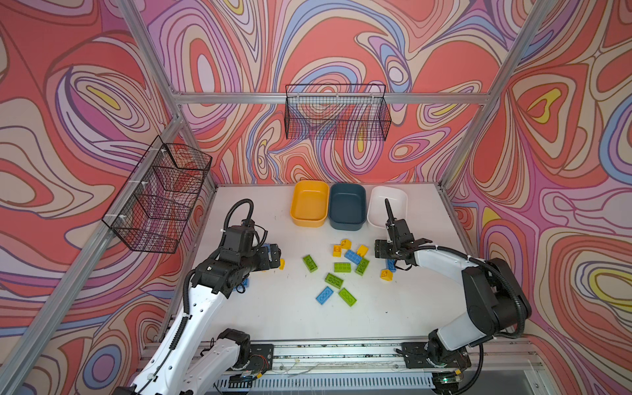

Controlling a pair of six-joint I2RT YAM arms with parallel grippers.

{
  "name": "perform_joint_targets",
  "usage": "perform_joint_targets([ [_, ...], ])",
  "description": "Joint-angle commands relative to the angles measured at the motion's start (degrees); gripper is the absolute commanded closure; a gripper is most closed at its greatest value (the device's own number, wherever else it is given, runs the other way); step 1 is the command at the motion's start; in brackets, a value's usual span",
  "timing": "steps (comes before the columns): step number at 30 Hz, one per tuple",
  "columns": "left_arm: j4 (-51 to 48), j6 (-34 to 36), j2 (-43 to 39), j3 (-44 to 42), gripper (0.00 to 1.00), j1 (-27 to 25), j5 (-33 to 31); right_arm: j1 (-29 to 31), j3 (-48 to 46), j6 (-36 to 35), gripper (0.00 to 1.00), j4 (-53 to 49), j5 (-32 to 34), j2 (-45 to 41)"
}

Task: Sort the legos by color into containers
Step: 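Close the right gripper on a lime-green brick while the left arm advances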

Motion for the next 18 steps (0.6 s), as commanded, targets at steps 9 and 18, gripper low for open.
perform_joint_targets([
  [9, -0.8, 0.6, 0.1, -2.1, 0.00, -0.1, 1.2, 1.8, 4.8, -1.3, 0.33, -0.1, 1.5, 7.3],
  [18, -1.2, 0.7, 0.2, -2.2, 0.01, -0.3, 1.2, 3.0, 6.2, -1.7, 0.54, -0.5, 0.5, 10.5],
])
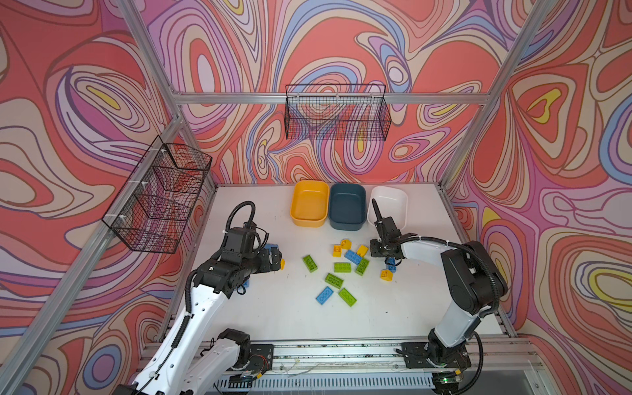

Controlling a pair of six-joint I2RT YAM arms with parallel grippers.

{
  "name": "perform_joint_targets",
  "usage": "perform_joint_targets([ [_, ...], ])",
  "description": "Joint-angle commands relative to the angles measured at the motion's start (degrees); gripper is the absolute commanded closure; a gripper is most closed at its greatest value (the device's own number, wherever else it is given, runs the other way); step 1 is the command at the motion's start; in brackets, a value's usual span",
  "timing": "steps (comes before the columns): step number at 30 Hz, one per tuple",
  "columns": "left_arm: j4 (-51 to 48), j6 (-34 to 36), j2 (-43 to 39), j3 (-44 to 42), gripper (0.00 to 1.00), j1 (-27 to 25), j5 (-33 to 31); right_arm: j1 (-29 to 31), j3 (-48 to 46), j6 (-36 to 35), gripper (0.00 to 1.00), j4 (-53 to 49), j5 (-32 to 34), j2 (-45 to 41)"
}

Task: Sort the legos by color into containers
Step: 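Close the right gripper on a lime-green brick while the left arm advances, then lift the green brick over the white bin and open the right gripper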

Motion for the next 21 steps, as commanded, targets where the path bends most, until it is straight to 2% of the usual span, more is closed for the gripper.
perform_joint_targets([
  [1, -1.2, 0.5, 0.0, -0.6, 0.01, -0.2, 0.4, 1.0, 0.4, -0.5, 0.54, -0.7, -0.7, 1.1],
  [4, -1.3, 0.6, -0.4, -0.5, 0.01, -0.2, 0.6, 1.5, 0.3, -0.7, 0.63, -0.8, -1.2, 0.1],
  [10, -1.7, 0.3, -0.7, 0.5, 0.00, -2.0, -2.1, 1.8, 0.9, -1.0, 0.70, -2.8, -2.0, -3.8],
  [15, -2.1, -0.5, 0.6, 2.2, 0.00, -8.9, -7.8, 1.9, 2.9, -0.9, 0.70, -5.4, -5.1, -9.1],
  [21, 1.2, -4.3, 3.1, 0.2, 0.00, -16.1, -10.4, 1.8, 8.3, -0.2, 0.70, -7.9, -6.5, -12.8],
])
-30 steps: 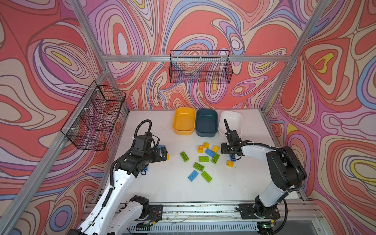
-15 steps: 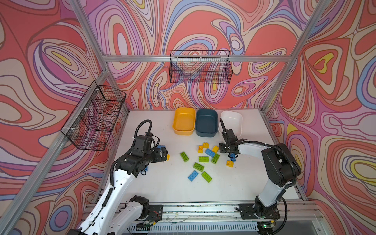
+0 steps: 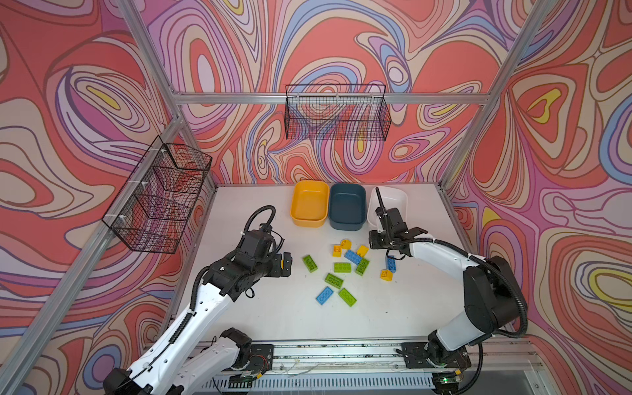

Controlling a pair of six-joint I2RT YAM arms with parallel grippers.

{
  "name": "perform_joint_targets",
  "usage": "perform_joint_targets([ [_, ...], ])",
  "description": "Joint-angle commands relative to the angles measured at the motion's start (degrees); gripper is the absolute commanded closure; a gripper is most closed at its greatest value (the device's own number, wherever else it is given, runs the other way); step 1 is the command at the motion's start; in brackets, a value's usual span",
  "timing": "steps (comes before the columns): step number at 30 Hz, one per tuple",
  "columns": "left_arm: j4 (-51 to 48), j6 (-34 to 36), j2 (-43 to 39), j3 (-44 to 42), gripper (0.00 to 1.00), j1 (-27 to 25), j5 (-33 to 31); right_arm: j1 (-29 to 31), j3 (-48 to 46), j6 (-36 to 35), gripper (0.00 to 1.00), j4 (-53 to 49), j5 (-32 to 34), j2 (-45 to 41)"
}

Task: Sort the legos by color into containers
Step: 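Lift the green brick over the white bin and open the right gripper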

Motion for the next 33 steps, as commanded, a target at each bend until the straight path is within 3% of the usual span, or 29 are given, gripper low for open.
perform_joint_targets([
  [1, 1.7, -3.1, 1.5, -1.1, 0.01, -3.5, -3.3, 0.4, 3.8, 0.1, 0.70, -1.7, -0.9, -1.5],
  [6, 4.5, -7.8, 2.4, -4.7, 0.00, -7.9, -3.0, -0.7, 11.3, -1.4, 0.69, -3.6, 1.4, 3.4],
  [14, 8.2, -13.7, 3.3, -9.5, 0.01, -15.0, -6.2, -8.6, 21.7, 0.0, 0.69, -3.2, -1.0, 14.8],
  [24, 10.1, -15.0, 7.7, -9.9, 0.02, -18.2, -7.0, -13.1, 27.6, 1.2, 0.66, -2.9, -1.7, 23.6],
  [27, 10.5, -15.4, 8.4, -9.8, 0.02, -18.3, -7.3, -13.3, 27.9, 1.4, 0.53, -2.6, -1.7, 23.8],
  [29, 10.5, -15.9, 9.2, -9.3, 0.02, -18.3, -7.2, -13.3, 27.9, 1.4, 0.36, -2.3, -1.4, 23.0],
  [33, 10.9, -17.0, 11.9, -7.7, 0.04, -18.3, -7.3, -13.3, 26.6, 1.3, 0.28, -1.4, -0.6, 20.3],
])
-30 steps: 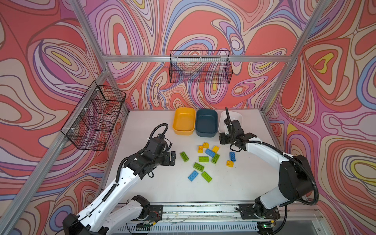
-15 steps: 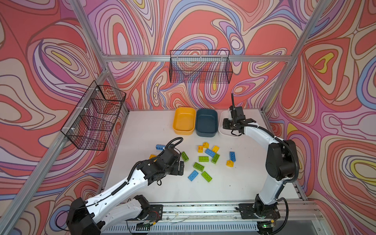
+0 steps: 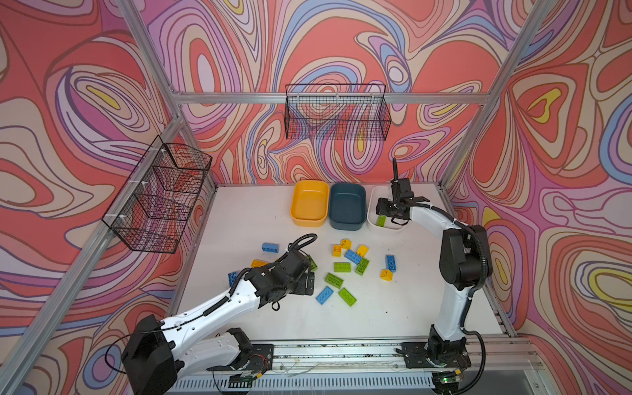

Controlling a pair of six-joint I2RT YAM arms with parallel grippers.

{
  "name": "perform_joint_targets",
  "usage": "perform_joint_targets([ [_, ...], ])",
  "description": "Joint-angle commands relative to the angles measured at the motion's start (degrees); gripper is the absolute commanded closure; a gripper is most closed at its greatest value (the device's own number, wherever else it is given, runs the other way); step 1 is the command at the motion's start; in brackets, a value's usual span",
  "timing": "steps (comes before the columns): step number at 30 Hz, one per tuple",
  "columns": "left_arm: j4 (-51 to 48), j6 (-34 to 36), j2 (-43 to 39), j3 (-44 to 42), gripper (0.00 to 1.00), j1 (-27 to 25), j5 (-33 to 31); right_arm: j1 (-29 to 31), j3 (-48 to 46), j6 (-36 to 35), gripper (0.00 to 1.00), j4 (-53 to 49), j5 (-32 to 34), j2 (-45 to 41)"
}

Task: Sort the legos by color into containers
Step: 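Lift the green brick over the white bin and open the right gripper, then grasp a lime-green brick with the left gripper while the right arm draws back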

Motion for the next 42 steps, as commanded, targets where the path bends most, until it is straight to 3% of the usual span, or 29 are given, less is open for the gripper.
perform_joint_targets([
  [1, 0.8, -2.5, 2.6, 2.4, 0.05, -0.3, -1.5, 0.0, -0.8, 0.1, 0.27, 1.4, 0.7, -4.3],
  [13, 3.0, -6.7, 20.8, 11.7, 0.12, 0.1, -6.5, 5.1, -23.3, 3.2, 0.27, 9.7, 2.5, -29.9],
  [22, 8.3, -8.0, 30.4, 14.1, 0.19, 3.2, -4.8, 7.4, -33.9, 4.2, 0.30, 8.2, 1.5, -44.9],
  [31, 10.4, -7.7, 36.7, 15.6, 0.34, 5.1, -5.6, 7.4, -36.8, 4.2, 0.31, 5.9, -1.9, -51.0],
  [42, 11.1, -6.7, 43.2, 21.4, 0.37, 5.4, -5.3, 7.6, -36.3, 3.4, 0.31, 6.1, -2.8, -50.5],
])
